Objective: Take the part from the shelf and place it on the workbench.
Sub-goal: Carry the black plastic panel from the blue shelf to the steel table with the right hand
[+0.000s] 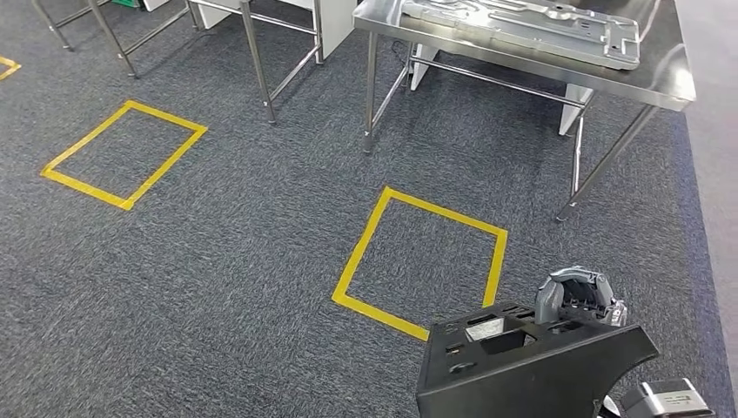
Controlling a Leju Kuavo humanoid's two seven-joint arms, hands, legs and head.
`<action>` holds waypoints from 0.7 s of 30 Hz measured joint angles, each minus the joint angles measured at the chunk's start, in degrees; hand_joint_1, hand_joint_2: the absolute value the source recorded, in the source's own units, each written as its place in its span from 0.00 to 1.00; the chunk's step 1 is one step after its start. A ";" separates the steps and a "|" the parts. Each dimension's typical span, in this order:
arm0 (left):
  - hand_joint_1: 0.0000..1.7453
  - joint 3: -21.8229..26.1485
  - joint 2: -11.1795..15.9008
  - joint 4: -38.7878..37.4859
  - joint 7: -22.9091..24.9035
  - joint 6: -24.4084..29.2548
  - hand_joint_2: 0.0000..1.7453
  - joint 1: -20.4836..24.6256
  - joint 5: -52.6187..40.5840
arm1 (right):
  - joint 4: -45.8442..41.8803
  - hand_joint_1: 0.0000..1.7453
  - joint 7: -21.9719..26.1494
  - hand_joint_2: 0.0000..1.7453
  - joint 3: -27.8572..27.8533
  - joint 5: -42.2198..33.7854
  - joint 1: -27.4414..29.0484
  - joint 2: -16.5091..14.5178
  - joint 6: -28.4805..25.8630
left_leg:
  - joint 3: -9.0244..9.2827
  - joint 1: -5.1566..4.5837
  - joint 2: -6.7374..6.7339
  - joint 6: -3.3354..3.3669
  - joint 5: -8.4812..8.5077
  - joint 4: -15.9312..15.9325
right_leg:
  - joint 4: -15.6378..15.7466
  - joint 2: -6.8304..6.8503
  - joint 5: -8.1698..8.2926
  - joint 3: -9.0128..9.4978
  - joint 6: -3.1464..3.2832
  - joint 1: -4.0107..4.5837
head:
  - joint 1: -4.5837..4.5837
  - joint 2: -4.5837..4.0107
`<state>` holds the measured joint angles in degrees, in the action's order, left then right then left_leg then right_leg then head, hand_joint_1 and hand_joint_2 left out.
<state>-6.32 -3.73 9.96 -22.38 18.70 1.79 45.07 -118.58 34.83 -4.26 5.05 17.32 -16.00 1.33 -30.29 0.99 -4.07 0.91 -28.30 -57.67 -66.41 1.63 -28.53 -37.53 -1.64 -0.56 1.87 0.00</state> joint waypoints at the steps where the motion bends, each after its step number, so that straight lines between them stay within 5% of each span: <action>1: 0.00 0.00 -0.01 0.00 0.01 -0.01 0.00 0.02 -0.01 | -0.01 1.00 -0.01 1.00 0.00 0.01 -0.04 0.00 -0.02 | 0.27 -0.12 -0.60 -0.25 -0.20 -0.01 | 3.84 1.60 1.30 2.10 0.45 0.38 | -0.01 0.00; 3: 0.00 0.00 -0.03 0.00 0.03 -0.01 0.00 0.12 -0.01 | -0.08 1.00 0.01 1.00 0.00 0.01 -0.09 0.00 -0.02 | 0.72 -0.32 -1.75 -0.80 -0.55 0.01 | 7.96 3.61 2.17 4.18 1.31 1.12 | 0.00 0.00; 6: 0.00 0.00 -0.12 0.02 0.05 0.01 0.00 0.38 0.01 | -0.20 1.00 0.01 1.00 0.00 0.05 0.05 -0.01 -0.01 | 1.47 -0.43 -3.09 -1.61 -1.05 0.21 | 8.56 1.65 2.29 4.24 2.10 1.12 | 0.01 0.00; 10: 0.00 0.00 -0.14 0.03 0.04 0.15 0.00 0.35 0.08 | -0.32 1.00 -0.01 1.00 0.00 0.19 -0.14 -0.02 0.07 | -1.29 -0.21 2.42 -2.16 -5.53 -6.79 | 9.41 -0.78 2.75 4.83 3.13 0.31 | 0.08 0.00; 14: 0.00 0.00 -0.15 0.03 0.06 0.23 0.00 0.30 0.10 | -0.28 1.00 -0.03 1.00 0.00 0.24 -0.13 -0.02 0.18 | -4.06 -0.20 3.36 -2.28 -7.91 -12.28 | 9.38 -1.70 2.69 4.79 3.27 0.33 | 0.09 0.00; 16: 0.00 0.02 -0.16 0.03 0.05 0.44 0.00 0.19 0.26 | -0.12 1.00 -0.05 1.00 0.00 0.25 -0.12 -0.02 0.30 | -4.78 -0.16 3.85 -2.34 -5.70 -12.16 | 9.10 -4.02 2.55 4.92 3.15 0.32 | 0.09 0.00; 18: 0.00 0.07 -0.16 0.02 0.02 0.70 0.00 0.00 0.45 | 0.05 1.00 -0.07 1.00 0.00 0.26 -0.18 -0.02 0.40 | -2.69 0.04 6.01 -2.24 -1.05 -5.63 | 8.51 -6.56 2.22 4.94 2.71 0.31 | 0.08 0.00; 21: 0.00 0.16 -0.18 -0.02 -0.07 0.95 0.00 0.06 0.59 | 0.18 1.00 -0.11 1.00 0.00 0.30 -0.35 -0.02 0.57 | -0.85 0.10 8.21 -1.63 -0.01 -0.82 | 7.97 -8.29 2.10 4.23 1.73 0.28 | 0.05 0.00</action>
<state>-6.15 -3.91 9.94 -22.45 19.65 1.86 45.66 -118.40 34.71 -4.26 5.35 16.97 -16.02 1.90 -31.14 1.09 4.13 -0.72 -28.31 -58.49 -58.44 -6.67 -26.43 -33.31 0.09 -0.28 1.93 0.00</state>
